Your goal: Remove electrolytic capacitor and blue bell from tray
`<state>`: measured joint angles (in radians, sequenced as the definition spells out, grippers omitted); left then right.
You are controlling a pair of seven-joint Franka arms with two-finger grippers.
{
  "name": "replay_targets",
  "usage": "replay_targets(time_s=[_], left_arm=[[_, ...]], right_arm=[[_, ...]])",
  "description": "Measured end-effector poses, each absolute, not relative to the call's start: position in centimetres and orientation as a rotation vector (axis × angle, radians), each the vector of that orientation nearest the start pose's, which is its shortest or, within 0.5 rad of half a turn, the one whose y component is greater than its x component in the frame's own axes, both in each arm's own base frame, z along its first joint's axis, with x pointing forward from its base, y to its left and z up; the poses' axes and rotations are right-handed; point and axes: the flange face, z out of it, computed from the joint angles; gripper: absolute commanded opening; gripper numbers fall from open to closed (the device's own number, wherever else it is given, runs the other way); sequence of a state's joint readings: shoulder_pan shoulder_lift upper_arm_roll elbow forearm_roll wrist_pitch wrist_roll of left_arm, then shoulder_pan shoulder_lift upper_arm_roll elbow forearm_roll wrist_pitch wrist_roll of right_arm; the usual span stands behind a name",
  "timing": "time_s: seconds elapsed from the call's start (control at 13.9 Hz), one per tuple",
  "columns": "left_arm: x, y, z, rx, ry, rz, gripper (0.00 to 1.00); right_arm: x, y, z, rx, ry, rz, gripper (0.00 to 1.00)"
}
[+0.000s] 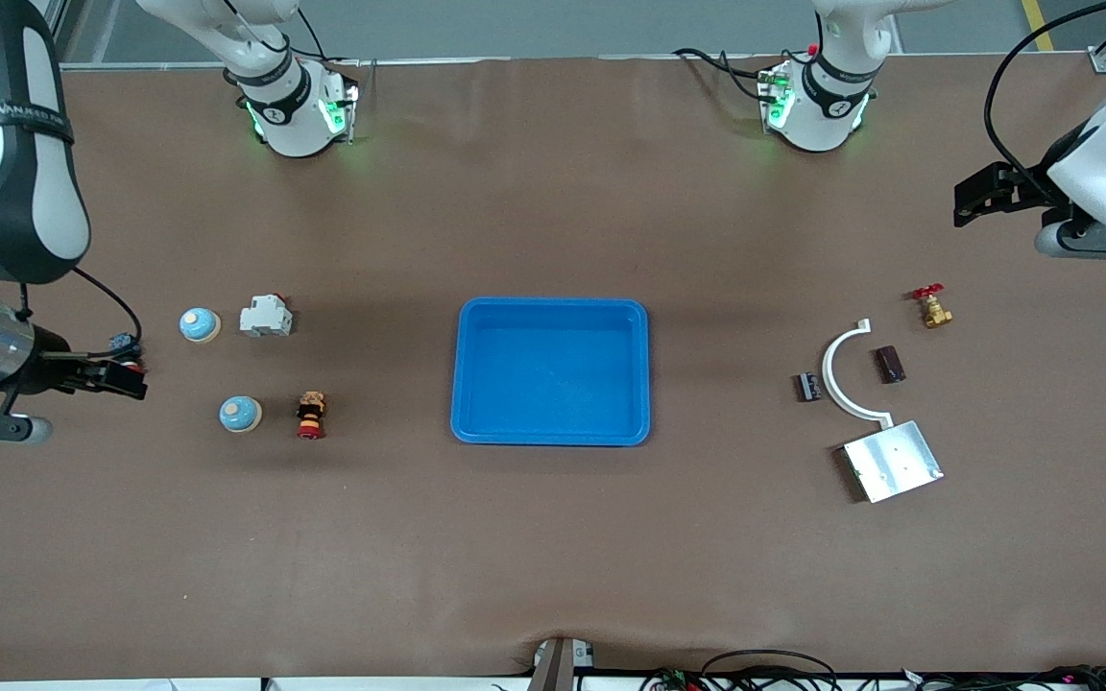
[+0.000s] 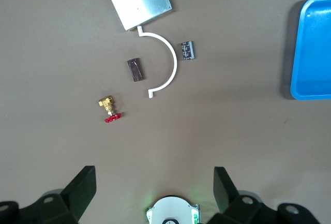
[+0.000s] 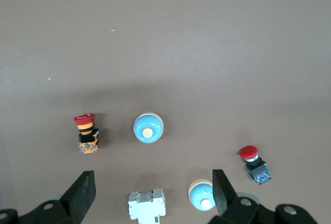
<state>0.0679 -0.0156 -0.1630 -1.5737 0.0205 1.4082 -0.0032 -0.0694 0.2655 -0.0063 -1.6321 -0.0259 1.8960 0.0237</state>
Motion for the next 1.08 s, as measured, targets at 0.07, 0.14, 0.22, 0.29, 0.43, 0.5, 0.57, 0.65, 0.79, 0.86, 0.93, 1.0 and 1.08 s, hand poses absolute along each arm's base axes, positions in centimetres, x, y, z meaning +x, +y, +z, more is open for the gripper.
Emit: replay_targets(time_s=[0.07, 0.14, 0.22, 0.29, 0.43, 0.5, 0.57, 0.65, 0.79, 0.86, 0.93, 1.0, 1.08], left_arm=[[53.0, -4.5, 61.9, -3.101, 0.131, 0.231, 1.00], [53.0, -4.1, 61.9, -3.103, 0.119, 0.231, 1.00], [53.0, -3.8, 61.9, -3.105, 0.109, 0.231, 1.00], [53.0, -3.5, 61.9, -3.105, 0.103, 0.231, 1.00], [53.0, -3.5, 61.9, -3.106, 0.103, 0.231, 1.00], [53.0, -3.6, 61.9, -3.106, 0.107, 0.231, 1.00], [53.0, -3.8, 61.9, -3.105, 0.112, 0.231, 1.00], [53.0, -3.8, 61.9, -3.106, 0.112, 0.230, 1.00], [53.0, -3.5, 62.1, -3.107, 0.103, 0.225, 1.00], [53.0, -3.3, 62.5, -3.109, 0.098, 0.212, 1.00], [52.9, -3.2, 63.1, -3.111, 0.094, 0.193, 1.00], [52.7, -3.1, 63.7, -3.113, 0.092, 0.174, 1.00], [52.5, -3.0, 64.2, -3.115, 0.090, 0.156, 1.00]], right_arm=[[63.4, -4.8, 47.6, -3.164, 0.139, -0.006, 1.00], [63.0, -4.6, 48.8, -3.164, 0.135, -0.015, 1.00], [62.6, -4.5, 49.9, -3.164, 0.132, -0.027, 1.00], [62.2, -4.4, 50.9, -3.164, 0.130, -0.039, 1.00], [61.4, -4.3, 52.6, -3.164, 0.131, -0.051, 1.00], [60.9, -4.3, 53.4, -3.164, 0.132, -0.052, 1.00], [60.4, -4.2, 54.2, -3.164, 0.132, -0.046, 1.00], [59.8, -4.2, 55.0, -3.164, 0.132, -0.036, 1.00], [58.8, -4.1, 56.8, -3.164, 0.134, -0.015, 1.00], [58.4, -4.1, 57.6, -3.164, 0.134, -0.011, 1.00], [58.1, -4.0, 58.4, -3.163, 0.135, -0.016, 1.00], [57.9, -4.0, 59.1, -3.160, 0.136, -0.027, 1.00], [57.7, -3.9, 59.6, -3.155, 0.137, -0.038, 1.00]])
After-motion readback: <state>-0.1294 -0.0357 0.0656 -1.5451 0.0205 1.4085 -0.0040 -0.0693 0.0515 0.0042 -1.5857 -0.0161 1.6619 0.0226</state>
